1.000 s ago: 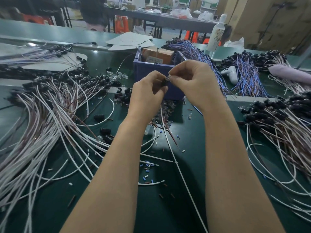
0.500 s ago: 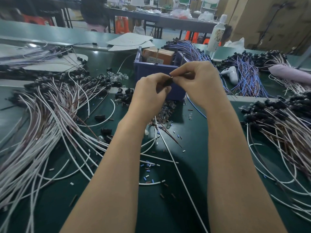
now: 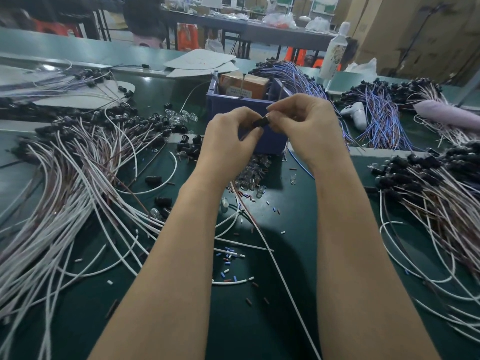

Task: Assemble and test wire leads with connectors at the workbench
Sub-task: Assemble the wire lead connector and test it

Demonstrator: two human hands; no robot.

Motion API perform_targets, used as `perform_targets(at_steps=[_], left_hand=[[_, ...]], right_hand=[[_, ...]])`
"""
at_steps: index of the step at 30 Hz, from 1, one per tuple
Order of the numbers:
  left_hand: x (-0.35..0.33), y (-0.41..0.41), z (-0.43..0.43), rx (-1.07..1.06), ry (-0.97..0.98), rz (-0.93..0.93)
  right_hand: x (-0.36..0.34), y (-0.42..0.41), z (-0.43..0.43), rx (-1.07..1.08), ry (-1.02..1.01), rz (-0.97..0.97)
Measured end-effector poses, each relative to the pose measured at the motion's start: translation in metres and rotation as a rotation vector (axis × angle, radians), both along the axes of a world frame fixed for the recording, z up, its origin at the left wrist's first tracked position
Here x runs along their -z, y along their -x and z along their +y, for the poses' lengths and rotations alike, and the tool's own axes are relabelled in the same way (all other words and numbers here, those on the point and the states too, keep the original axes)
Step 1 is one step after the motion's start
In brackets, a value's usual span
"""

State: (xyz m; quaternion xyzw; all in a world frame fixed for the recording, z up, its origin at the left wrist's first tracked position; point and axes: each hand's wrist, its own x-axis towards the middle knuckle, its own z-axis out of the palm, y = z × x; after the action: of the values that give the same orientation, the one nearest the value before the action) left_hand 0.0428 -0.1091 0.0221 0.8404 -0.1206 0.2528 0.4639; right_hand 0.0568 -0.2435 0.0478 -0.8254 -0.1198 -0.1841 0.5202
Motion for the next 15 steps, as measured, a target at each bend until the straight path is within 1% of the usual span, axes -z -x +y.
perform_targets(at_steps=[2, 5, 6, 7, 9, 10, 11, 12, 13, 15], left_hand=[[-0.001, 0.000, 0.000, -0.013, -0.021, -0.020], [-0.002, 0.001, -0.002, -0.032, -0.035, -0.030], [-0.003, 0.001, -0.003, -0.037, -0.025, -0.033], [-0.004, 0.001, -0.003, -0.040, -0.014, -0.041], [-0.007, 0.001, -0.003, -0.043, 0.000, -0.054], [-0.007, 0.001, -0.003, -0.042, 0.003, -0.054], [-0.008, 0.000, -0.003, -0.042, 0.005, -0.051], [-0.008, 0.000, -0.003, -0.043, 0.005, -0.048], [-0.008, 0.000, -0.003, -0.048, 0.000, -0.046], [-0.009, 0.001, -0.003, -0.061, -0.022, -0.050]], right_hand=[[0.001, -0.001, 0.002, 0.002, 0.028, -0.004], [0.004, -0.002, 0.003, -0.028, -0.055, 0.014], [0.005, -0.001, 0.003, -0.052, -0.128, 0.031], [0.006, -0.001, 0.004, -0.088, -0.247, 0.067], [0.008, 0.000, 0.008, -0.165, -0.555, 0.181], [0.009, -0.001, 0.009, -0.183, -0.673, 0.226], [0.009, -0.002, 0.009, -0.187, -0.737, 0.250], [0.009, -0.003, 0.010, -0.188, -0.752, 0.258], [0.010, -0.004, 0.010, -0.188, -0.724, 0.250], [0.011, -0.005, 0.010, -0.171, -0.607, 0.205]])
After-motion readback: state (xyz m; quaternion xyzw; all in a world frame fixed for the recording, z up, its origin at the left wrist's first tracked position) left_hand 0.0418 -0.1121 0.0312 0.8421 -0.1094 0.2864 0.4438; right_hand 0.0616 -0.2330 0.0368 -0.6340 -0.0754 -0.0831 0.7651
